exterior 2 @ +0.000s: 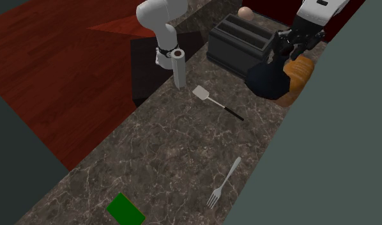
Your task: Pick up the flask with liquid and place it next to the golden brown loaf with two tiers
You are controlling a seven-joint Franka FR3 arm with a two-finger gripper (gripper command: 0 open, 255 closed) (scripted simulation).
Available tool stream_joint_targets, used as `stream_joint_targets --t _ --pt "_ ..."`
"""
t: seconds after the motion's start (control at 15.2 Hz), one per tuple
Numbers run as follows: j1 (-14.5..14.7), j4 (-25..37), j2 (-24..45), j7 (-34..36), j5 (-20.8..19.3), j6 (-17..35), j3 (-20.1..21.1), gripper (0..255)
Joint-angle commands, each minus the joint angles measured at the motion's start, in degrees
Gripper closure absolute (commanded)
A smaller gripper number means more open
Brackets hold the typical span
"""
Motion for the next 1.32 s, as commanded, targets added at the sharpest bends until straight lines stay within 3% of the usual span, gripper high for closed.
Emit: stream_joint_targets --t 0.0,1.25 --pt "-0.07 -1.88 -0.45 -0.01 0.11 1.61 -0.03 255" --pt "-0.28 -16.06 -0.05 0.44 -0.17 16.16 -0.21 255"
